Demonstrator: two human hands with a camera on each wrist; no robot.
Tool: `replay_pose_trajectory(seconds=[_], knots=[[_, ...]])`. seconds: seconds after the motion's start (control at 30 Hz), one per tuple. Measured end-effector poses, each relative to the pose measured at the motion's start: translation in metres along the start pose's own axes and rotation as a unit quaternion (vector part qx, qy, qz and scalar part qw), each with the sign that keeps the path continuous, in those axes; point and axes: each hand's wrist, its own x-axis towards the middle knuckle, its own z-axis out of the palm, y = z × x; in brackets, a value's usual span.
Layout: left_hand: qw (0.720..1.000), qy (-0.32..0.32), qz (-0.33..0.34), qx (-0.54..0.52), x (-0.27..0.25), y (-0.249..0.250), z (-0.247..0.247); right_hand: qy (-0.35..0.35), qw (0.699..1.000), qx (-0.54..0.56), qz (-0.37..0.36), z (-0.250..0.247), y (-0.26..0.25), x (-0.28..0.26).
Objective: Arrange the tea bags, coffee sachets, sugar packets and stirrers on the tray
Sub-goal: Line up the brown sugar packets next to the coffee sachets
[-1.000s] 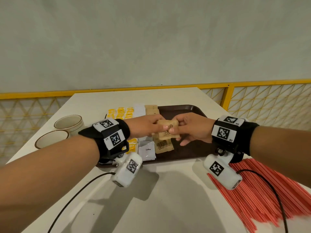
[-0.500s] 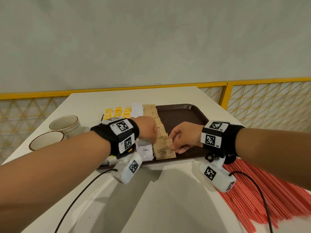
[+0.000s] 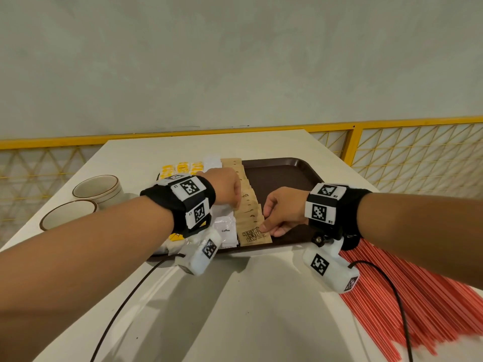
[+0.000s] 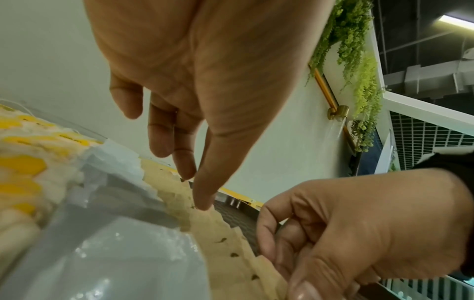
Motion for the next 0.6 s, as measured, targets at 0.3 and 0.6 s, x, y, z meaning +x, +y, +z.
replay_pose_trajectory(seconds=[0.3, 0.6], knots=[[1.0, -0.012, 0.005, -0.011, -0.003, -0.006, 0.0, 0.035, 0.999, 0.005, -0.006, 0.004, -0.002, 0.003], [1.0, 0.0, 0.003, -0.029, -0.006, -0.012, -0.007, 0.015, 1.0, 0.006, 0.026, 0.001, -0.008, 0.0]])
